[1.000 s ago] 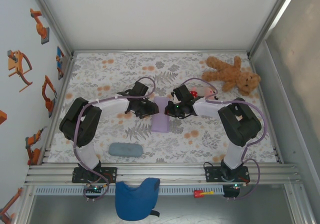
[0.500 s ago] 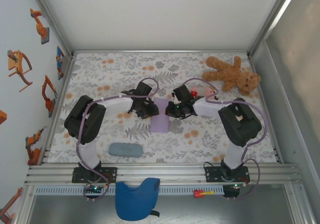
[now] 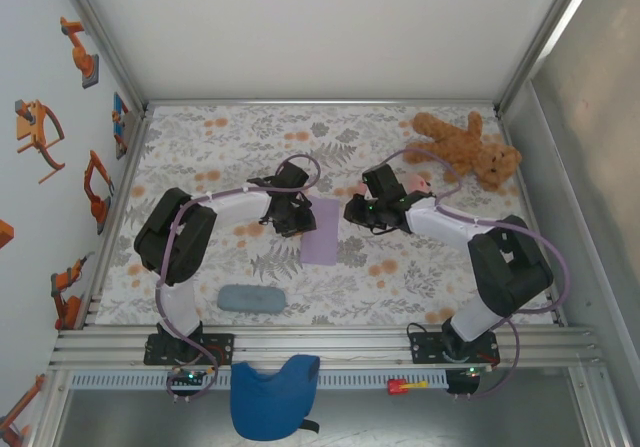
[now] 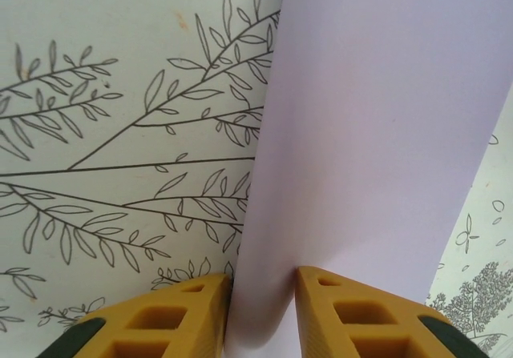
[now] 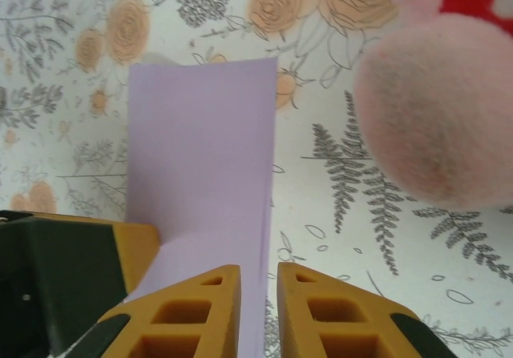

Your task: Fold a paper plane with a square sheet of paper (pick it up from the middle)

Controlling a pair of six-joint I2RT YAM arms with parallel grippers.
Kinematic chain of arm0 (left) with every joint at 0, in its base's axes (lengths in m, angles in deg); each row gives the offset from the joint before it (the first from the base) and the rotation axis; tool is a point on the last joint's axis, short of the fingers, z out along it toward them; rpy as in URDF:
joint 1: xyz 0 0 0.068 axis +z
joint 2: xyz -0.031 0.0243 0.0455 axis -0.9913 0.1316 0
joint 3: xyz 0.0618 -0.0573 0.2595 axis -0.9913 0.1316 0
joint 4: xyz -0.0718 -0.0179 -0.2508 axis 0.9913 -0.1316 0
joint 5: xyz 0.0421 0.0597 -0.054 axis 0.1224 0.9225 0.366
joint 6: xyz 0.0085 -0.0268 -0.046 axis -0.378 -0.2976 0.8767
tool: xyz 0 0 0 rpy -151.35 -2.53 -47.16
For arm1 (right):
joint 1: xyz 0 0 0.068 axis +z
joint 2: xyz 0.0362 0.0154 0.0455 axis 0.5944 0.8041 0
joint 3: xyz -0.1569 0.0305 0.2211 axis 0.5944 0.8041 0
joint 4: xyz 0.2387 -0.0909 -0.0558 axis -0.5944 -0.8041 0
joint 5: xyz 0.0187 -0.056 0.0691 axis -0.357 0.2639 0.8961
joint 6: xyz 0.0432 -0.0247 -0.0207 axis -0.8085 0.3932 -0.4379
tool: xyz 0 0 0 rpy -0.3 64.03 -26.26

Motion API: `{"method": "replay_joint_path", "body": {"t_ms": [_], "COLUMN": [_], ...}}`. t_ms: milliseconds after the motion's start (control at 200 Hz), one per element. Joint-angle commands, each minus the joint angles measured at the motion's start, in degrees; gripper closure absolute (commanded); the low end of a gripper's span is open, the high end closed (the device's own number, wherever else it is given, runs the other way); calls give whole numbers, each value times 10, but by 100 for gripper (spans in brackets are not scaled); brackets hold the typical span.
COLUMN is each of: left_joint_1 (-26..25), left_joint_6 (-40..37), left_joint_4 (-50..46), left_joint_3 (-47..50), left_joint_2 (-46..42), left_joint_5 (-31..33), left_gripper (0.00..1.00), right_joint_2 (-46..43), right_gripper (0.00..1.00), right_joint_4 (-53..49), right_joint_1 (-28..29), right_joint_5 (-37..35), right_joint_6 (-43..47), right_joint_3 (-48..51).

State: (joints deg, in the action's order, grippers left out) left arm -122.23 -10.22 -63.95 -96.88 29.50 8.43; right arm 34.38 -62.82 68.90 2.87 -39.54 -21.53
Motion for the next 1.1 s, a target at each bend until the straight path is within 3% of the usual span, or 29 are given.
{"method": "replay_joint_path", "body": {"t_ms": [0, 1092], "left_joint_1": [-9, -23], "left_joint_6": [25, 17], "left_joint_4": [-17, -44], "left_joint_3": [22, -17], "left_joint_2": [73, 144], "left_joint_5": [35, 15], "left_gripper": [71, 66], "right_joint_2": [-4, 20], "right_gripper": [81, 85], "right_joint_4": [-10, 42], "right_joint_1": [-3, -15], "right_joint_5": [-11, 53], "right_joint_6": [11, 18], "right_joint_3": [10, 24]}}
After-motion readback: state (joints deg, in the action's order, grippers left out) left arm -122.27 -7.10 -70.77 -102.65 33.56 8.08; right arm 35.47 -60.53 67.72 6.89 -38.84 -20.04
